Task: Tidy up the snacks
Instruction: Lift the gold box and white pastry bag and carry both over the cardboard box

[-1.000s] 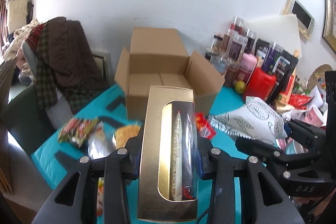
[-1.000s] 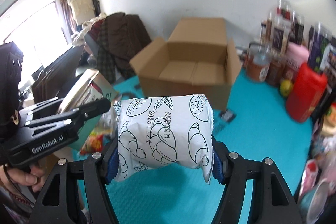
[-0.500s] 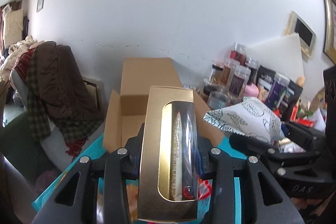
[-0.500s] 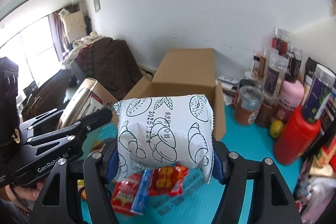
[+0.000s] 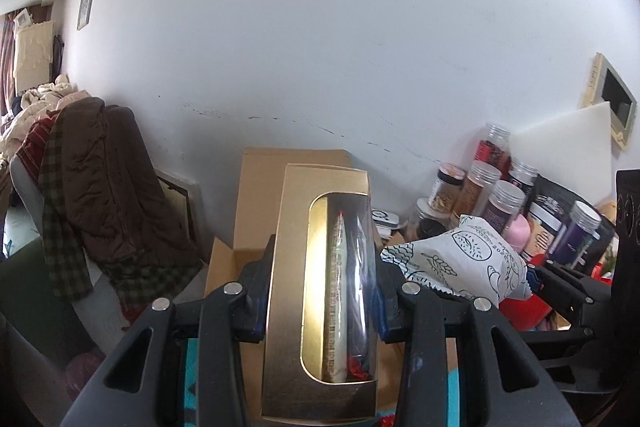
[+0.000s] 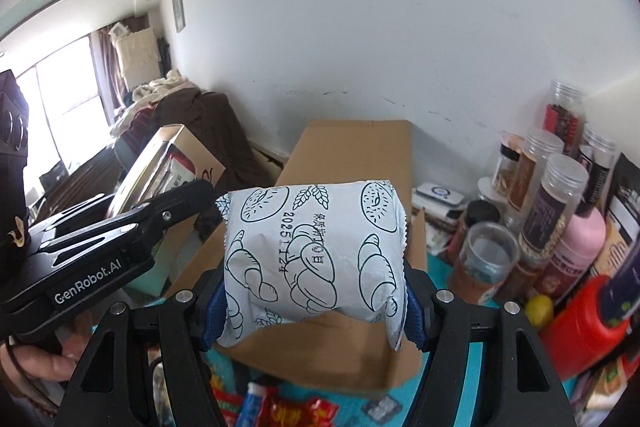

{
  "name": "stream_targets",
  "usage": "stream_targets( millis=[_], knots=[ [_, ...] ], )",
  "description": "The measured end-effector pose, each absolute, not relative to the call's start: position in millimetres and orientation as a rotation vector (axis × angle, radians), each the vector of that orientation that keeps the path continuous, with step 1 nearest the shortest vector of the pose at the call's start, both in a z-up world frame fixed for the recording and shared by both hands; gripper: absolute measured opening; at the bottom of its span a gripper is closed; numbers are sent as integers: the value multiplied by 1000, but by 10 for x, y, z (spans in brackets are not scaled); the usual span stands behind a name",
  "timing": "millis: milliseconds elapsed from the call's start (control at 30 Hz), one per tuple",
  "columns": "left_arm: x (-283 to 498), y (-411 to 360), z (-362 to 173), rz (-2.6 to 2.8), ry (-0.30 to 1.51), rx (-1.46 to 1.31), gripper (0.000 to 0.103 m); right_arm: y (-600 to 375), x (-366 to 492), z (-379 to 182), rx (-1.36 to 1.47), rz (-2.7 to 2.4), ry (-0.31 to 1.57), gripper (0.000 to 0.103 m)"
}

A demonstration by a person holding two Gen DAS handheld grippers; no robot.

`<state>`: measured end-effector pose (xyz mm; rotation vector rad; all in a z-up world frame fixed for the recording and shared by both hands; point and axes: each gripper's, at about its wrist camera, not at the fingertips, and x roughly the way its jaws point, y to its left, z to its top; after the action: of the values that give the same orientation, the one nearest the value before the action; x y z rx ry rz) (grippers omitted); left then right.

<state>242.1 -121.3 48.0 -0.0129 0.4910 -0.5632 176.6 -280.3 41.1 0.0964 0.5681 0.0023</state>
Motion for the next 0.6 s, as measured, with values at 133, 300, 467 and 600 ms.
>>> stream_targets(
  millis=[133, 300, 467, 600],
  knots=[
    [2673, -1309, 375, -548, 515, -13, 38, -2889, 2034, 320, 107, -10, 580, 69],
    [2911, -1360, 136, -529, 573, 2, 38, -2971, 2355, 107, 139, -16, 624, 69],
    [3080, -1396, -68, -511, 637, 25, 38, -2966, 2559, -122, 139, -31, 682, 69],
    [3155, -1458, -163, -491, 665, 59, 38, -2998, 2642, -266, 174, -16, 712, 69]
  ],
)
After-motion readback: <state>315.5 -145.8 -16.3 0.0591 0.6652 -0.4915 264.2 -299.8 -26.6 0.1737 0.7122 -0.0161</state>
